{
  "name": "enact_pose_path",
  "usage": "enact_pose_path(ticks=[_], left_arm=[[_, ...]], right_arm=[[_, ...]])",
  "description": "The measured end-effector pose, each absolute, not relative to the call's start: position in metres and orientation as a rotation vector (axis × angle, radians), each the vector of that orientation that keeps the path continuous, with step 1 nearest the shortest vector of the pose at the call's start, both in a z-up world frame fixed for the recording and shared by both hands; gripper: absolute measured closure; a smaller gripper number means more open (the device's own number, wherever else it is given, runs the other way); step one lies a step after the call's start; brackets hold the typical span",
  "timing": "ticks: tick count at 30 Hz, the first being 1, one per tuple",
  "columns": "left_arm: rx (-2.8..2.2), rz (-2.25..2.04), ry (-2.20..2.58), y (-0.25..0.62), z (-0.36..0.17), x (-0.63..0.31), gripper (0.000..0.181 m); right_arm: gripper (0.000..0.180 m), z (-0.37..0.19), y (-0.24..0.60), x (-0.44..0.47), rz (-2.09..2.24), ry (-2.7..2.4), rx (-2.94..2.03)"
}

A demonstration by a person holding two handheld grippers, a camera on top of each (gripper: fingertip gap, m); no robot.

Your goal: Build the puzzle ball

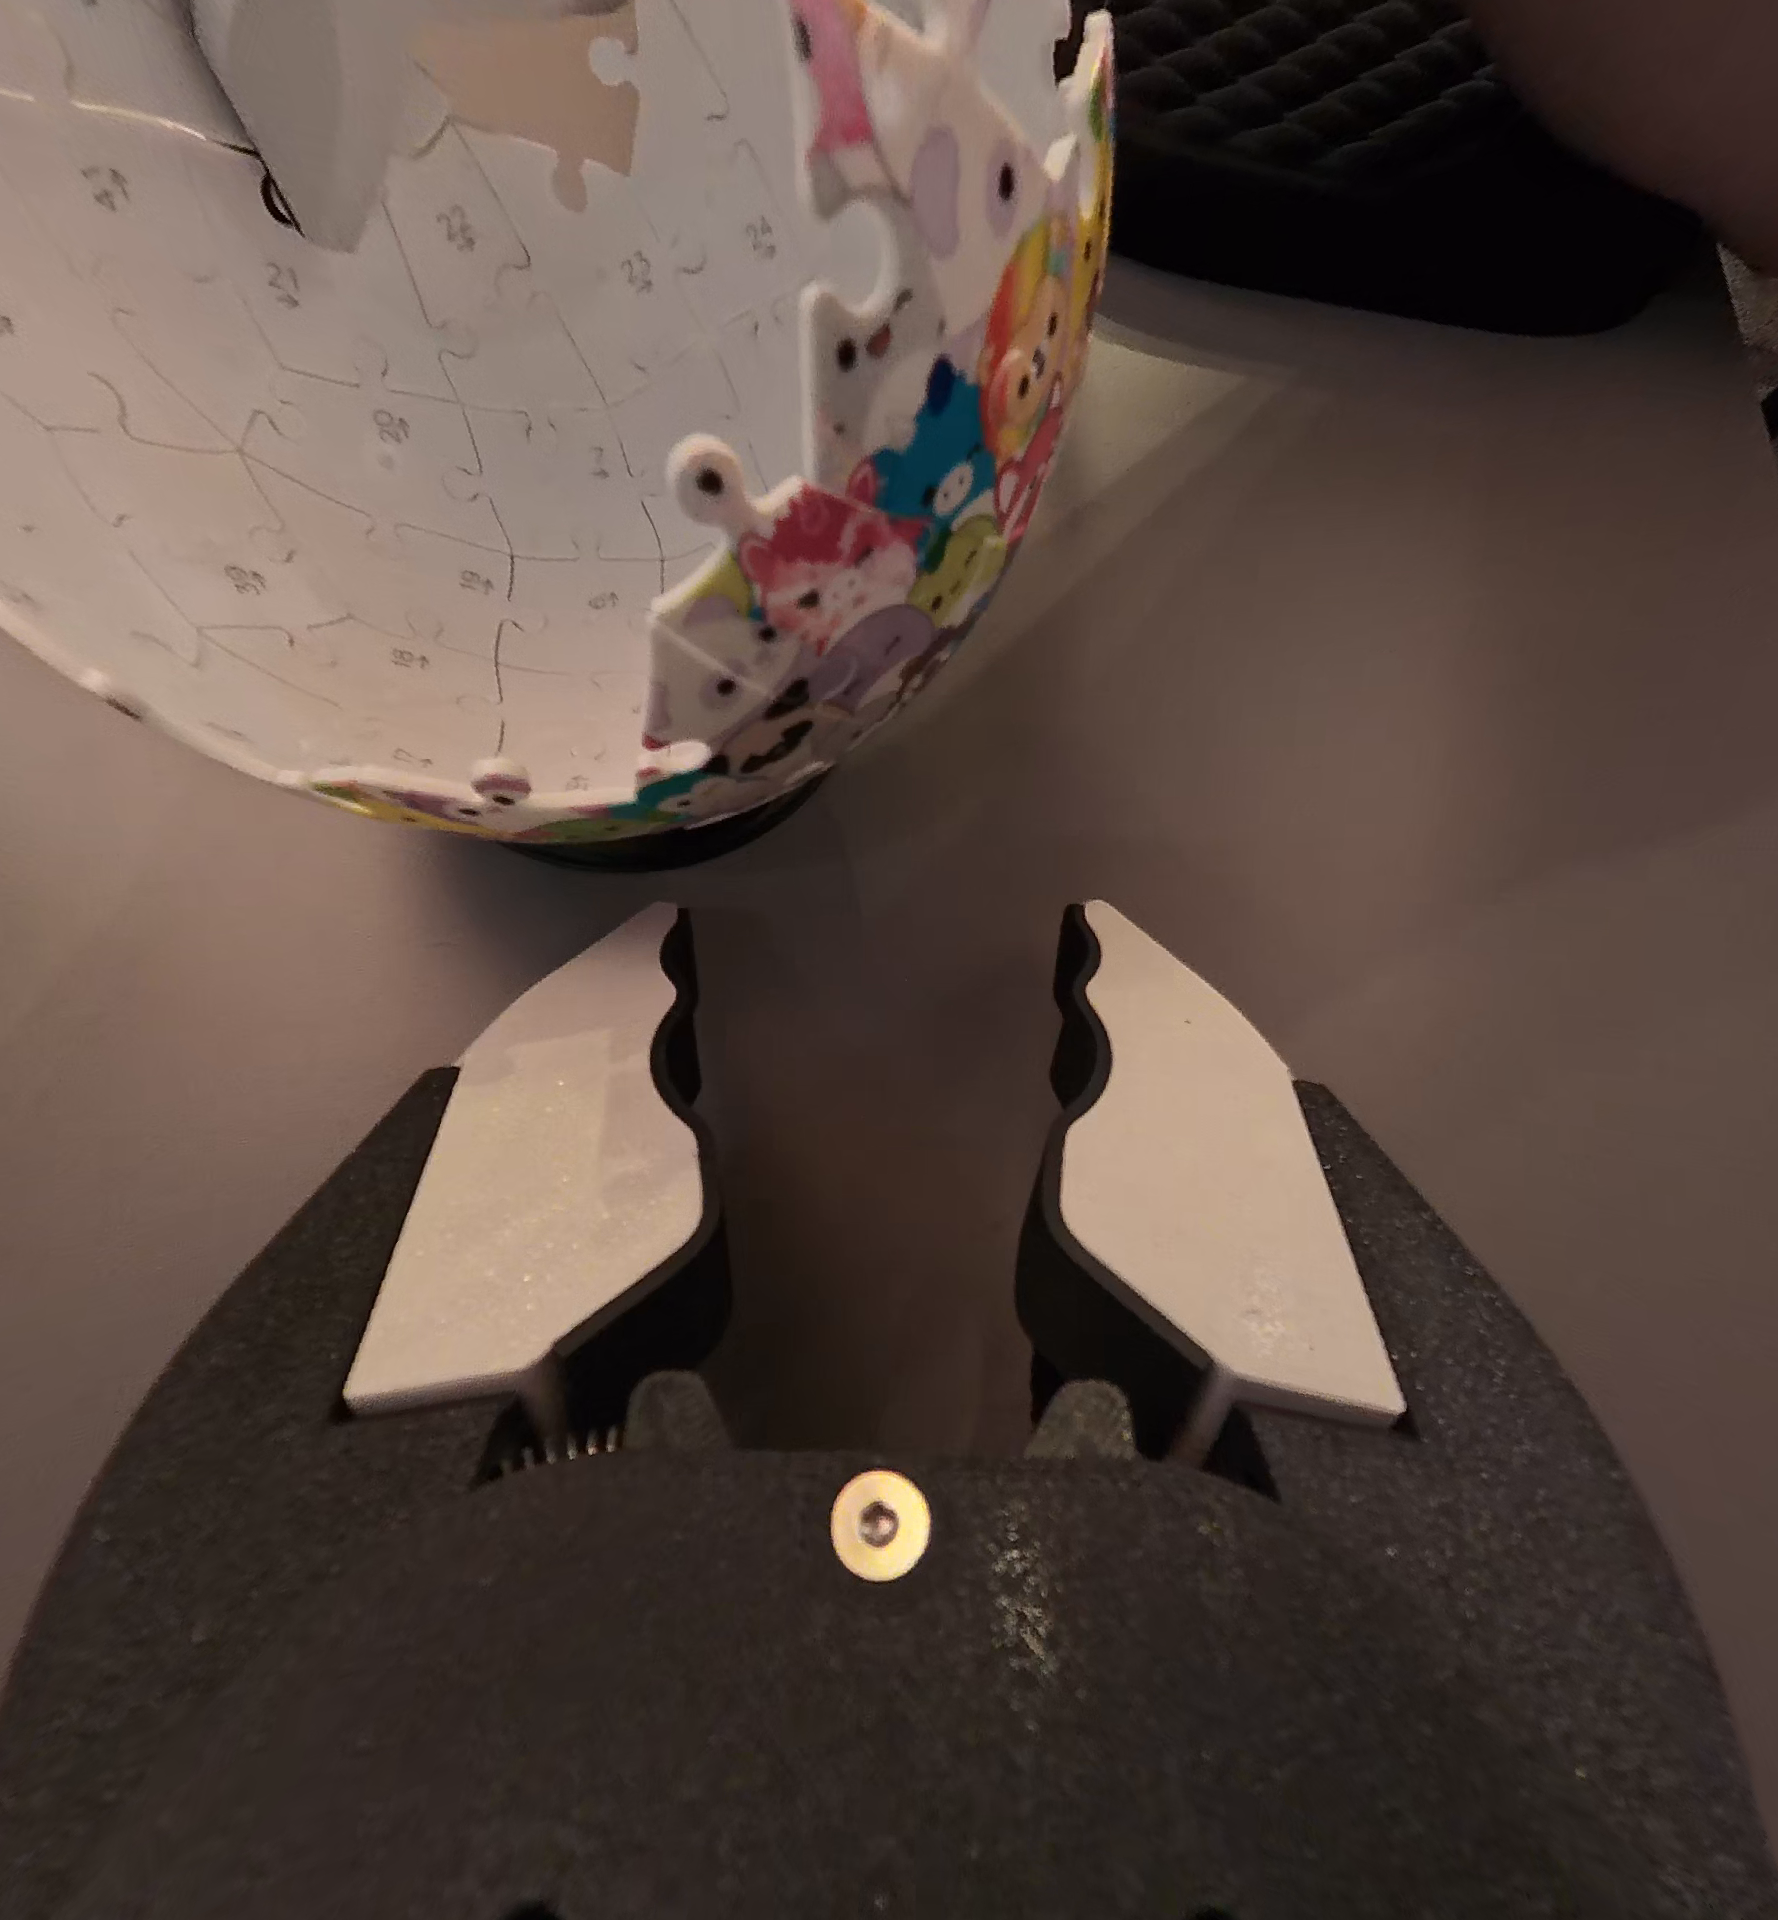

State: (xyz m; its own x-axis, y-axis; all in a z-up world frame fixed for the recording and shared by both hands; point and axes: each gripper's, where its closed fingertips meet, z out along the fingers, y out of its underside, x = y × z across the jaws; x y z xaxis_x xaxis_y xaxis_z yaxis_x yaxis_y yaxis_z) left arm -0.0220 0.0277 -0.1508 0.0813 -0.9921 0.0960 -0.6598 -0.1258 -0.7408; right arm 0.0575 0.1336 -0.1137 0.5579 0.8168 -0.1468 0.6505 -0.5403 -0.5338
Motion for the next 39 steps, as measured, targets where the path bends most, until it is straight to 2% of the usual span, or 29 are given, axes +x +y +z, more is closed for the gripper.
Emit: enact_pose_path(ticks=[21, 25, 29, 39], left_arm=[[-1.845, -0.838, 1.599, 0.030, -0.148, -0.022, 0.116], [-1.848, -0.855, 1.582, 0.031, -0.147, -0.022, 0.116], [-1.853, -0.855, 1.585, 0.031, -0.147, -0.022, 0.116], [-1.858, -0.858, 1.590, 0.031, -0.148, -0.022, 0.116]], right_arm=[[0.173, -0.112, 0.134, 0.058, 0.476, -1.177, -2.369], [0.164, -0.104, 0.134, 0.059, 0.458, -1.196, -2.296], [0.166, -0.094, 0.133, 0.063, 0.444, -1.183, -2.259], [0.168, -0.109, 0.135, 0.060, 0.420, -1.226, -2.279]])
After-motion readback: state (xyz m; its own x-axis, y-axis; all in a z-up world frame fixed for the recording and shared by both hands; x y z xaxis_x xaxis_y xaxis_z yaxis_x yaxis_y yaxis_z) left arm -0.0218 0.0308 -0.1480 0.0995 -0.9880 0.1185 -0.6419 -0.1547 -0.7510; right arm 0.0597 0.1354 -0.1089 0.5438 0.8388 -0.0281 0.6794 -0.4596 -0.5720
